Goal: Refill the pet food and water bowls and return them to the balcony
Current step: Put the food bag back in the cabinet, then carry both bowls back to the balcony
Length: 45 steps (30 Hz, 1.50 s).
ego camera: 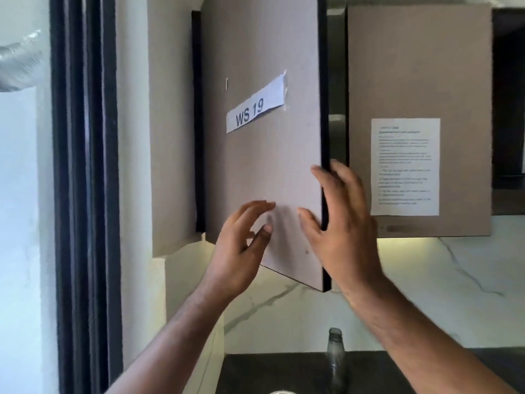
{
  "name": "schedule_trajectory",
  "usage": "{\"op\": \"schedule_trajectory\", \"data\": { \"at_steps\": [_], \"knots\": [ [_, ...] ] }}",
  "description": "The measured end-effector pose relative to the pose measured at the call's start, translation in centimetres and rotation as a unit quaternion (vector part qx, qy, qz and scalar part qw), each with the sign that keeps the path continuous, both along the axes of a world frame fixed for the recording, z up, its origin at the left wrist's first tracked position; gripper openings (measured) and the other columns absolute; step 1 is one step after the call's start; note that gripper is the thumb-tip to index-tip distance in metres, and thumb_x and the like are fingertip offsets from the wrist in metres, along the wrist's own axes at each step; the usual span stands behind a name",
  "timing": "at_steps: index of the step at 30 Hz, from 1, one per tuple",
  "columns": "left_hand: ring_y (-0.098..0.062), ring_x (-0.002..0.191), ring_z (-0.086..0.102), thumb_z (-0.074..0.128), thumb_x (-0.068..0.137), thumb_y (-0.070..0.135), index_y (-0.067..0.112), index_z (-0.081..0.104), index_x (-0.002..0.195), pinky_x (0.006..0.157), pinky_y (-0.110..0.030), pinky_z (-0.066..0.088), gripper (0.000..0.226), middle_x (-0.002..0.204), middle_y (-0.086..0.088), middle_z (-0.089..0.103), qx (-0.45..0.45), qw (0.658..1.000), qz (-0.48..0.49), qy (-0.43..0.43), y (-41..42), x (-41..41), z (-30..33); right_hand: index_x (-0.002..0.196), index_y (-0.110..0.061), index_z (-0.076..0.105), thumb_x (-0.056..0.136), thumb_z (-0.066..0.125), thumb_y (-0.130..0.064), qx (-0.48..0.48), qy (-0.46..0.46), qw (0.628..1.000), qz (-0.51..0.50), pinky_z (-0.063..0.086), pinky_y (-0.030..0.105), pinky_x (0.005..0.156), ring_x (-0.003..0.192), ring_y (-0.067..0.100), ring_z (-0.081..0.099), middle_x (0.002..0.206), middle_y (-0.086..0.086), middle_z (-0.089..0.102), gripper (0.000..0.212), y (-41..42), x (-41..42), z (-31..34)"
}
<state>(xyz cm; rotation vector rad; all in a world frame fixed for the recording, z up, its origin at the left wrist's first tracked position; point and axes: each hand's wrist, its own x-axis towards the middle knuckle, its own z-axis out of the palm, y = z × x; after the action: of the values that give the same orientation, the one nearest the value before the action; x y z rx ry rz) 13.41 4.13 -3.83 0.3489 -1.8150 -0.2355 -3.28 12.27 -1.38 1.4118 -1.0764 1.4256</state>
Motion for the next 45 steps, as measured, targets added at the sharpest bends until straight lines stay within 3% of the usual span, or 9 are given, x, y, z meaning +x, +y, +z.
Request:
{"op": "schedule_trajectory", "data": {
  "at_steps": [4, 7, 9, 13, 18, 23, 36, 41, 45],
  "knots": [
    [-0.011, 0.133, 0.048, 0.055, 0.101, 0.031, 0.040, 0.059, 0.132, 0.096, -0.038, 0.054, 0.033, 0.138, 0.027, 0.051, 0.028, 0.999, 0.043, -0.008, -4.1, -1.1, -1.9, 0.143, -0.014, 0.056, 0.084, 0.082, -0.034, 0.053, 0.016, 0.987, -0.152, 0.057, 0.045, 0.088, 0.126, 0.037, 0.054, 0.165, 0.014, 0.031, 0.067, -3.2, -5.8, -1.7],
    [-0.010, 0.134, 0.048, 0.058, 0.102, 0.028, 0.040, 0.060, 0.131, 0.097, -0.041, 0.054, 0.032, 0.139, 0.024, 0.052, 0.047, 0.997, 0.063, -0.006, -7.1, -2.2, -2.5, 0.149, -0.017, 0.048, 0.081, 0.079, -0.049, 0.105, 0.013, 0.954, -0.282, 0.047, 0.055, 0.089, 0.136, 0.042, 0.040, 0.168, 0.011, 0.025, 0.082, -6.4, -9.5, -2.9],
    [-0.007, 0.133, 0.048, 0.057, 0.101, 0.030, 0.042, 0.059, 0.130, 0.097, -0.039, 0.054, 0.032, 0.139, 0.025, 0.052, 0.051, 0.996, 0.075, -0.004, -8.8, -3.0, -2.6, 0.153, -0.015, 0.043, 0.081, 0.076, -0.053, 0.139, 0.010, 0.941, -0.307, 0.043, 0.060, 0.097, 0.147, 0.043, 0.029, 0.169, 0.010, 0.023, 0.087, -8.8, -11.6, -3.6],
    [-0.006, 0.132, 0.049, 0.054, 0.100, 0.039, 0.046, 0.056, 0.130, 0.099, -0.035, 0.053, 0.031, 0.140, 0.026, 0.050, 0.061, 0.993, 0.099, -0.009, -12.2, -4.6, -2.3, 0.156, -0.014, 0.041, 0.084, 0.069, -0.058, 0.170, 0.003, 0.938, -0.301, 0.040, 0.063, 0.104, 0.152, 0.044, 0.022, 0.170, 0.009, 0.024, 0.088, -13.5, -15.1, -4.0],
    [-0.012, 0.130, 0.051, 0.057, 0.101, 0.035, 0.043, 0.056, 0.133, 0.104, -0.043, 0.052, 0.033, 0.144, 0.021, 0.049, 0.079, 0.988, 0.130, -0.023, -15.7, -7.2, -2.9, 0.157, -0.017, 0.039, 0.086, 0.068, -0.058, 0.194, 0.001, 0.939, -0.284, 0.039, 0.061, 0.106, 0.151, 0.044, 0.024, 0.170, 0.007, 0.024, 0.087, -17.7, -18.1, -3.9],
    [-0.015, 0.124, 0.055, 0.059, 0.100, 0.039, 0.047, 0.052, 0.132, 0.099, -0.046, 0.056, 0.034, 0.143, 0.022, 0.049, 0.087, 0.985, 0.147, -0.018, -17.8, -9.7, -3.3, 0.160, -0.020, 0.032, 0.090, 0.063, -0.062, 0.227, -0.001, 0.940, -0.256, 0.034, 0.059, 0.114, 0.154, 0.042, 0.020, 0.172, 0.004, 0.017, 0.087, -20.6, -19.9, -3.5],
    [-0.015, 0.123, 0.056, 0.065, 0.098, 0.030, 0.031, 0.061, 0.131, 0.102, -0.046, 0.053, 0.034, 0.134, 0.014, 0.056, 0.100, 0.985, 0.142, 0.022, -19.9, -11.6, -3.6, 0.160, -0.021, 0.031, 0.087, 0.066, -0.062, 0.227, 0.013, 0.949, -0.219, 0.032, 0.060, 0.115, 0.155, 0.039, 0.017, 0.171, 0.004, 0.020, 0.090, -23.3, -21.7, -3.7],
    [-0.007, 0.120, 0.056, 0.065, 0.097, 0.029, 0.031, 0.062, 0.129, 0.094, -0.034, 0.056, 0.032, 0.132, 0.015, 0.057, 0.115, 0.984, 0.128, 0.041, -19.3, -10.6, -5.4, 0.159, -0.016, 0.035, 0.091, 0.066, -0.055, 0.214, -0.002, 0.960, -0.180, 0.035, 0.059, 0.114, 0.154, 0.039, 0.021, 0.169, 0.007, 0.027, 0.085, -22.0, -20.2, -6.2],
    [-0.005, 0.120, 0.054, 0.065, 0.098, 0.027, 0.030, 0.060, 0.130, 0.091, -0.026, 0.051, 0.033, 0.135, 0.013, 0.056, 0.167, 0.978, 0.118, 0.027, -18.9, -10.0, -9.5, 0.159, -0.016, 0.033, 0.091, 0.055, -0.063, 0.242, -0.036, 0.959, -0.145, 0.038, 0.054, 0.114, 0.154, 0.035, 0.024, 0.168, 0.007, 0.030, 0.086, -20.1, -18.1, -11.5]
  ]
}}
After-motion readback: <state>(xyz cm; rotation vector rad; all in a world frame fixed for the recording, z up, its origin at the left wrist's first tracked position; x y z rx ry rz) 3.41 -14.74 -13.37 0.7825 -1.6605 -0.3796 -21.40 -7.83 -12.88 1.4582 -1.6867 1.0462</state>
